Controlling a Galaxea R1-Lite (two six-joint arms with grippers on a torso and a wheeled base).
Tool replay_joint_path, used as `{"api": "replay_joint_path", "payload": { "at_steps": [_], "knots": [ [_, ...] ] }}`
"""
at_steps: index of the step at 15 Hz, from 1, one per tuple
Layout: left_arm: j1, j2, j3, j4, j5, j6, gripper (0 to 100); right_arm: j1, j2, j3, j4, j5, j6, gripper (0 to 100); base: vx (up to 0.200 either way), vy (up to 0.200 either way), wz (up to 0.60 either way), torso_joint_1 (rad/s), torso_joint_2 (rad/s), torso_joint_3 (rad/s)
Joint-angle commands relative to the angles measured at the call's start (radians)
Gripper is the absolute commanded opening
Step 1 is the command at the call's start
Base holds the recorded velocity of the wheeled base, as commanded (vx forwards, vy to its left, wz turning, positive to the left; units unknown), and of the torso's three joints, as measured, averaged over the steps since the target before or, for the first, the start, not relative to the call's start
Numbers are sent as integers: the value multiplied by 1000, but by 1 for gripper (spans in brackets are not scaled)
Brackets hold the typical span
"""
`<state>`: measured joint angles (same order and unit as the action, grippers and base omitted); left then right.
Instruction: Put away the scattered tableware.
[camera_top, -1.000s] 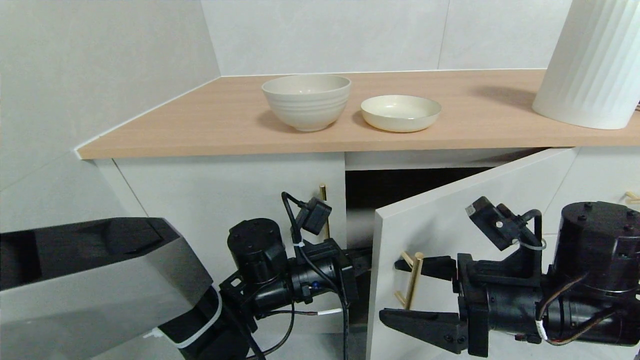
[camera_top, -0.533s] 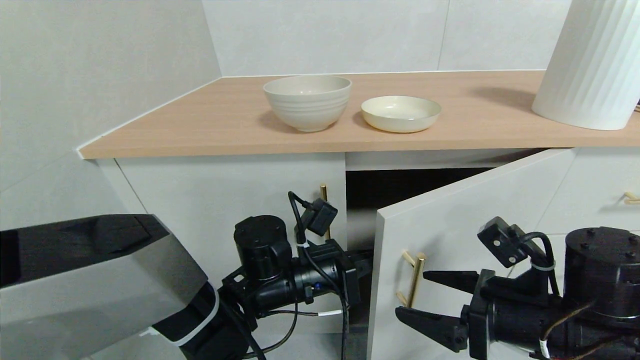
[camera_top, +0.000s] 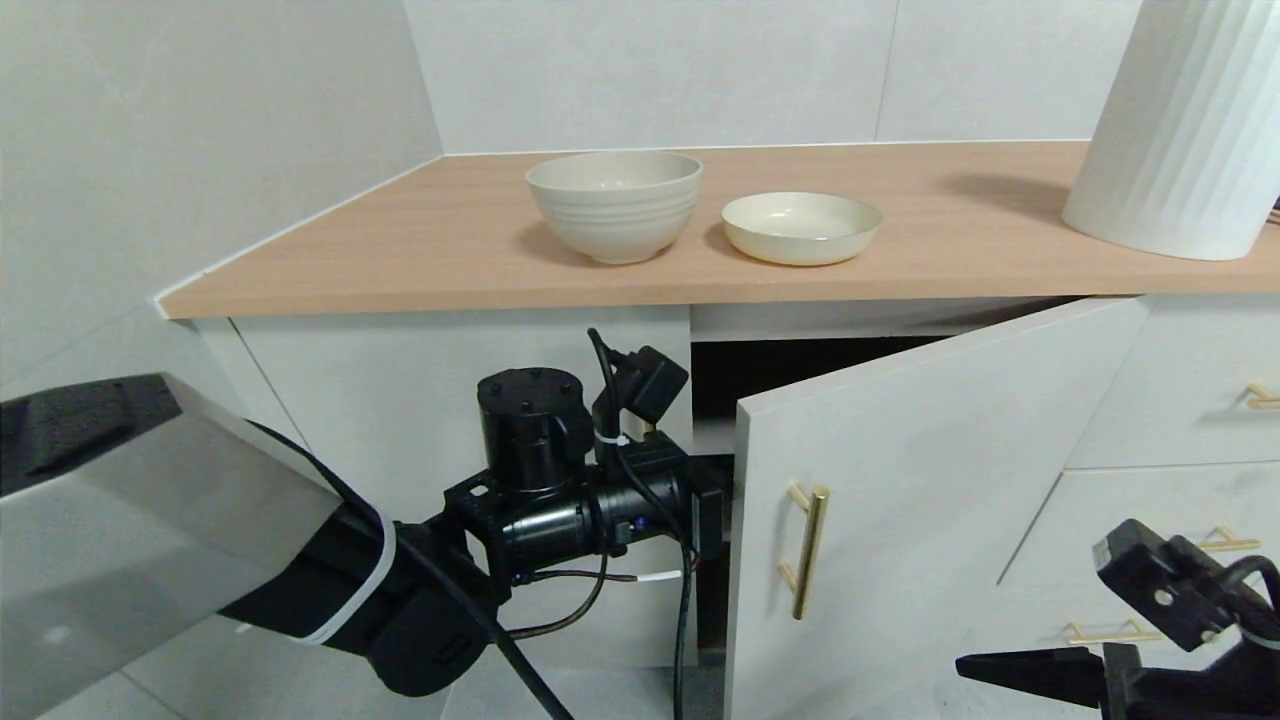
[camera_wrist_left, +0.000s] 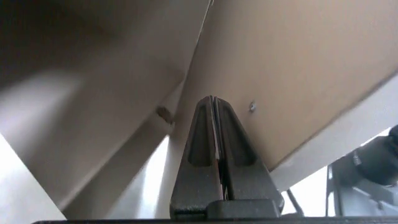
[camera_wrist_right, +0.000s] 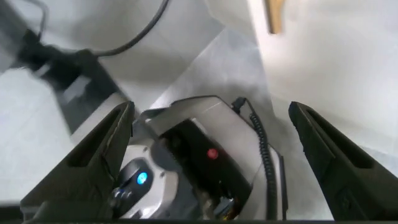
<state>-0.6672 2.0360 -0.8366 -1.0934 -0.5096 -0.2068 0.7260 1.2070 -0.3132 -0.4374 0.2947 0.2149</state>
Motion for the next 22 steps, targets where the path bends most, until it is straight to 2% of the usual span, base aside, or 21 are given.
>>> {"api": "replay_joint_path", "payload": {
  "at_steps": [1,2,7,14,17,22],
  "knots": [
    [-2,-11,24,0,16,21,0,15,-72,-1,6,0,1,100,0,0,0,0,0,0],
    [-8,-10,31,-2,22,33,0,16,-64,5,8,0,1,100,0,0,0,0,0,0],
    [-32,-13,33,-2,40,35,0,27,-41,9,8,0,3,100,0,0,0,0,0,0],
    [-40,20,22,-2,43,30,0,27,-41,20,6,1,1,100,-171,0,0,5,2,2],
    [-40,44,5,-3,45,29,0,29,-44,20,6,1,0,100,0,0,0,0,0,0],
    [-38,105,-78,-2,56,24,0,43,-44,20,6,0,0,100,0,0,0,0,0,0]
  ]
}}
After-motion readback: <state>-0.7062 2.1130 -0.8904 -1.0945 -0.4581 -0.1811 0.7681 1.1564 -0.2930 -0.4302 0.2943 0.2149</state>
